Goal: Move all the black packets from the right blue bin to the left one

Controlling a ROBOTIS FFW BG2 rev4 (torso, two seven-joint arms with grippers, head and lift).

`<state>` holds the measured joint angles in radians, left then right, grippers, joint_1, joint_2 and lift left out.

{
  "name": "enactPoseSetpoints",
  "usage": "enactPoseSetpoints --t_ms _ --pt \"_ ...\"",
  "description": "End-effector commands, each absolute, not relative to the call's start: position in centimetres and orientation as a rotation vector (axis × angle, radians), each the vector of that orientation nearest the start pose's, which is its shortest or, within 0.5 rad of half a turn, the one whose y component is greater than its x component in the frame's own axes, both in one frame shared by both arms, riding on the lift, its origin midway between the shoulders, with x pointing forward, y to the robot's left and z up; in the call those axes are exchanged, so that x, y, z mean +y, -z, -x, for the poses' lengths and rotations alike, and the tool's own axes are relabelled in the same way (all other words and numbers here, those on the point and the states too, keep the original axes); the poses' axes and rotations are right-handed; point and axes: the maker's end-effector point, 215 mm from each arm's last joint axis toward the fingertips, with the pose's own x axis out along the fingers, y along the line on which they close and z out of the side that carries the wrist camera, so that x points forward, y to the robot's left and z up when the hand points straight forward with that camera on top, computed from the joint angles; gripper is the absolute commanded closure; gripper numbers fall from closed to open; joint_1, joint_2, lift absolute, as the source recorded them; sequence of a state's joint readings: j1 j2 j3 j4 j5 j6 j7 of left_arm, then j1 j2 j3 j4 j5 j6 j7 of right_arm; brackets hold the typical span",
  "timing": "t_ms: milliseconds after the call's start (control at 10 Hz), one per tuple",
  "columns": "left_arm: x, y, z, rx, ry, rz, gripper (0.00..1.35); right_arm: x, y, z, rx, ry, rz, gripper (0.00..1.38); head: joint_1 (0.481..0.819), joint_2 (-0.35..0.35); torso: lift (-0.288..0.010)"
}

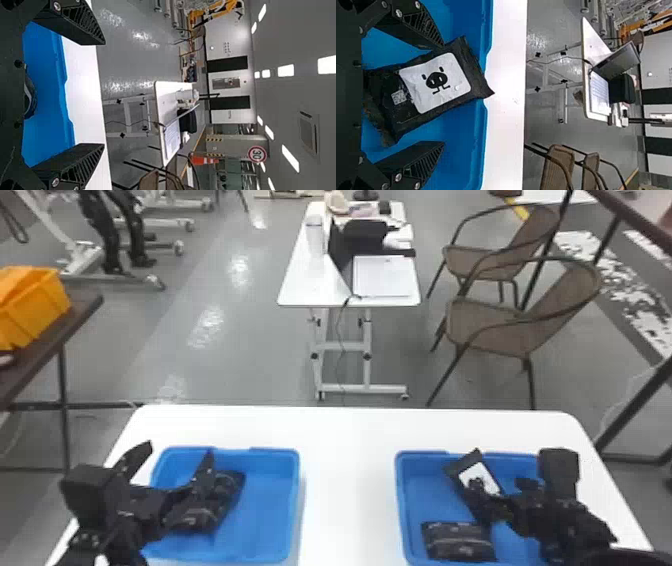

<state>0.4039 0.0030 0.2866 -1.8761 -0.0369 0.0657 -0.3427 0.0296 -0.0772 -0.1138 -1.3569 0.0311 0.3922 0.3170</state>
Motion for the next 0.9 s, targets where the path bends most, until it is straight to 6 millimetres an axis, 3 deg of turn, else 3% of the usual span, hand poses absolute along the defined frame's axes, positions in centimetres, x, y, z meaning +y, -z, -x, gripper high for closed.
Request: enactPoseSetpoints --t_ms 0,300,400,500,600,800 --pt "32.1 40.5 -45.2 0.181 0.073 -0.097 0.11 -25.7 60.3 -51.6 0.696 -0.214 -0.028 0.16 0.695 0.065 0.000" --pt "32.5 40.6 -44.9 0.183 0.070 -0.107 0.11 -26.4 61.8 -49.5 0.743 -0.160 -0.011 0.17 0.695 0.071 0.000" --pt "32.5 40.8 -44.8 0.188 0.071 -0.107 0.11 -26.7 62.7 -49.3 0.766 -0.168 -0.026 0.36 0.695 0.069 0.000" --pt "32.3 40.8 -44.9 0.188 0.074 -0.106 0.11 -26.4 63.0 -49.7 0.755 -0.193 -0.055 0.96 0.695 0.072 0.000" --pt "32.3 40.8 -44.9 0.185 0.074 -0.104 0.11 -25.7 62.8 -49.9 0.721 -0.195 -0.087 1.14 0.695 0.072 0.000" --pt "32.2 40.7 -45.0 0.180 0.076 -0.102 0.11 -24.9 61.6 -49.5 0.692 -0.202 -0.114 1.14 0.695 0.078 0.000"
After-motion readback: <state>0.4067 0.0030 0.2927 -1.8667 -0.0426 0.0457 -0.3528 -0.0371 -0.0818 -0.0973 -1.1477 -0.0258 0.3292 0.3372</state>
